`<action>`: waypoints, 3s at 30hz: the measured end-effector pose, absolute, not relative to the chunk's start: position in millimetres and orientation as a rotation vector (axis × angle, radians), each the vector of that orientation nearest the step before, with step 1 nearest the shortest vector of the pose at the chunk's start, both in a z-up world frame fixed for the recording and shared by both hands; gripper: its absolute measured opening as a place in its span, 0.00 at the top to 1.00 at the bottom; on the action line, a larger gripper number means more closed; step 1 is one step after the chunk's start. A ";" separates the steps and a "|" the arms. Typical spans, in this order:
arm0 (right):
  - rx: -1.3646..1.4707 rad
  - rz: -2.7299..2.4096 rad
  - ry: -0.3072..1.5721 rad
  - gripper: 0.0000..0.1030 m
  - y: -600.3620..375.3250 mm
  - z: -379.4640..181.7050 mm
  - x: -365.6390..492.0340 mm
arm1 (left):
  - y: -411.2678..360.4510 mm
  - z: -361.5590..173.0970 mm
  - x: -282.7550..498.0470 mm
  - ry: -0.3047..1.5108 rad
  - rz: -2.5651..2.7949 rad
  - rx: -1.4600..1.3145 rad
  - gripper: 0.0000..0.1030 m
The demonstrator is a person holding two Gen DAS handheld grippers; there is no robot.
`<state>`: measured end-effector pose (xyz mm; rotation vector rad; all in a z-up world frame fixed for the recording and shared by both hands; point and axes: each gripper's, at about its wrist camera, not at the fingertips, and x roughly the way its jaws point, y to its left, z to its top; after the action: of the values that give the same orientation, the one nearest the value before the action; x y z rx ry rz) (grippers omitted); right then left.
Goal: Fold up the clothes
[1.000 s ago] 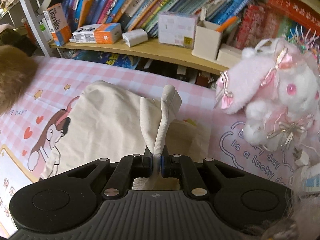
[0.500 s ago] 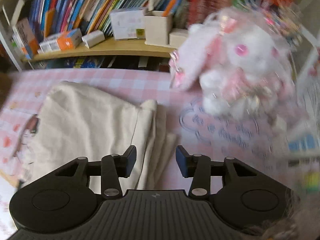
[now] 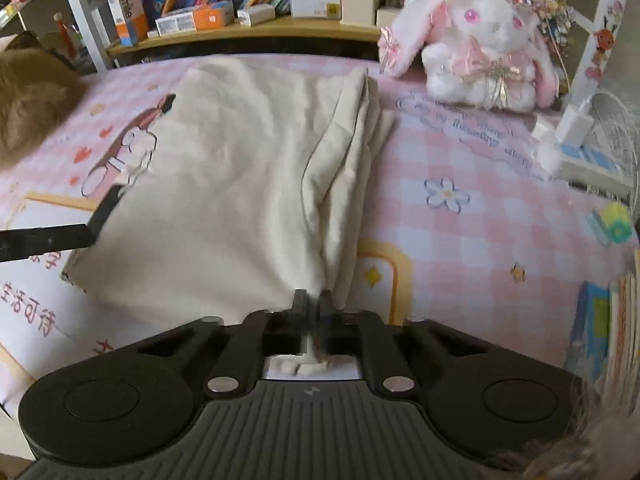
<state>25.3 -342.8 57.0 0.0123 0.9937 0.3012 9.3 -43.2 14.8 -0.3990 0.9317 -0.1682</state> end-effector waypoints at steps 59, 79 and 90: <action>0.195 -0.022 1.074 0.65 -358.5 14.3 34.9 | -18.8 14.5 270.8 0.776 -0.404 -0.497 0.89; 0.172 0.011 1.045 0.64 -359.1 12.6 33.9 | 19.6 14.3 122.1 0.802 -0.145 -0.488 0.45; 0.187 0.019 1.031 0.59 -363.2 12.5 30.3 | -18.2 15.8 42.3 0.891 -0.028 -0.327 0.26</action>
<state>30.3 -363.2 12.5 0.1866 1.0312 0.0191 42.3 -18.2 15.8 -0.3270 0.8913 -0.0277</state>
